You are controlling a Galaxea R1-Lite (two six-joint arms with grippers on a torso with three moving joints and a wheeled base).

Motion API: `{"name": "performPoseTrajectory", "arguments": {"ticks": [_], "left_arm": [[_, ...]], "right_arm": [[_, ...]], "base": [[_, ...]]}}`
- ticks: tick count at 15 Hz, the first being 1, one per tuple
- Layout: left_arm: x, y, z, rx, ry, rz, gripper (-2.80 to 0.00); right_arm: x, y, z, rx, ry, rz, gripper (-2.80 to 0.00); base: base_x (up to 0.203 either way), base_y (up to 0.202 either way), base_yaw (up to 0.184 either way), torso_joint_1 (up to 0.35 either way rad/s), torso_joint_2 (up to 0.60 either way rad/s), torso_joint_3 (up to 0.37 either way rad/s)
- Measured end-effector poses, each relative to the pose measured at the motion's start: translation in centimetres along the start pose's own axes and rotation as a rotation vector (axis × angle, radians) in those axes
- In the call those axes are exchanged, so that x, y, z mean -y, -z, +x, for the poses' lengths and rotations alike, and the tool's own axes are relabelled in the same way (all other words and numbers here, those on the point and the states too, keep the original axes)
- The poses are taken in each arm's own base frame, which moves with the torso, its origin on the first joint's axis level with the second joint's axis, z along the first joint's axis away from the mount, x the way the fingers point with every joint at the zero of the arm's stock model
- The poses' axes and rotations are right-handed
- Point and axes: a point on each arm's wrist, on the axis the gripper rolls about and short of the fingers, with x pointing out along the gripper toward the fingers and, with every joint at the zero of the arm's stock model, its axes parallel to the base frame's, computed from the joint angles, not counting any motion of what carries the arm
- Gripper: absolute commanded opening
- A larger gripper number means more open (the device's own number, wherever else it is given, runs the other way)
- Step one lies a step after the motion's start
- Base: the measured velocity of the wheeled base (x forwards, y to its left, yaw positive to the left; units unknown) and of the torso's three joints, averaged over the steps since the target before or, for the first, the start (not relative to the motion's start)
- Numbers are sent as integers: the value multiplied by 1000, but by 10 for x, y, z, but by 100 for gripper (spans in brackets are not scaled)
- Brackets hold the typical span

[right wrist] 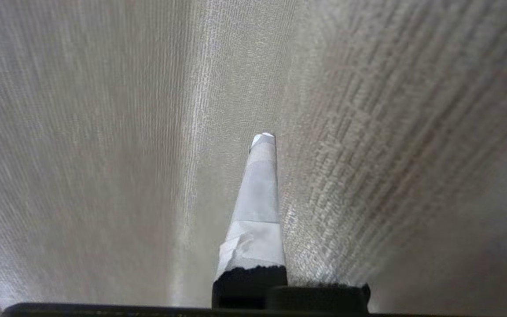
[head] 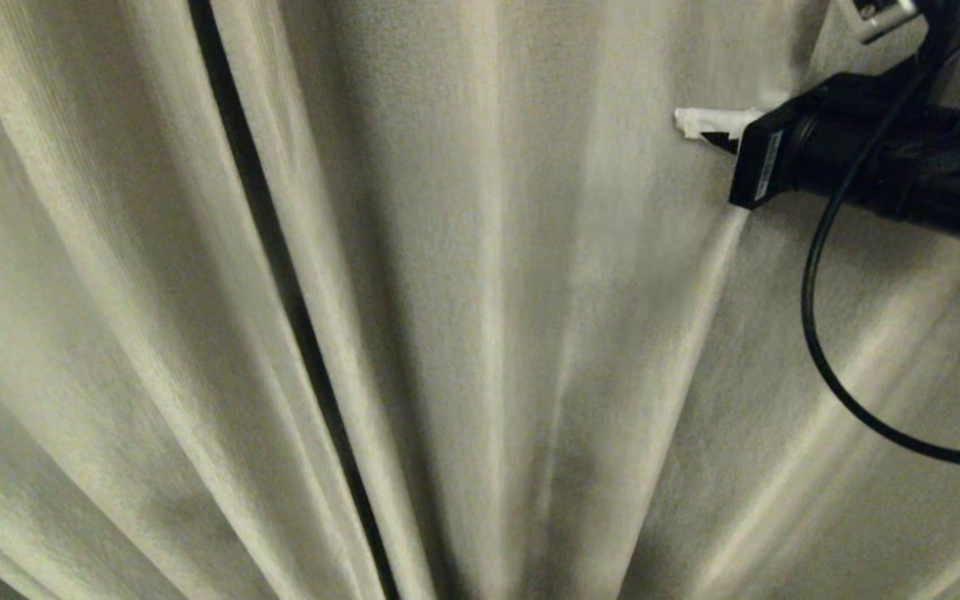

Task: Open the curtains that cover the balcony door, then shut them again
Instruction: Pull the outer curtains open on both sides

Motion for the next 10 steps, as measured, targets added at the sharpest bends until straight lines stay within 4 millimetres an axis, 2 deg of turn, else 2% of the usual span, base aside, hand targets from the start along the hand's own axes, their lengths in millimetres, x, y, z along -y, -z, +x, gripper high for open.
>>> {"name": "performPoseTrajectory", "arguments": {"ticks": [6,10], "left_arm": [[0,0,0,0,0,0,-280],[0,0,0,0,0,0,-280]], "right_arm": [[4,-5,-2,27,63,7,-280],[23,-9,-9,18,221,6,-280]], "base": [[0,0,0,0,0,0],[0,0,0,0,0,0]]}}
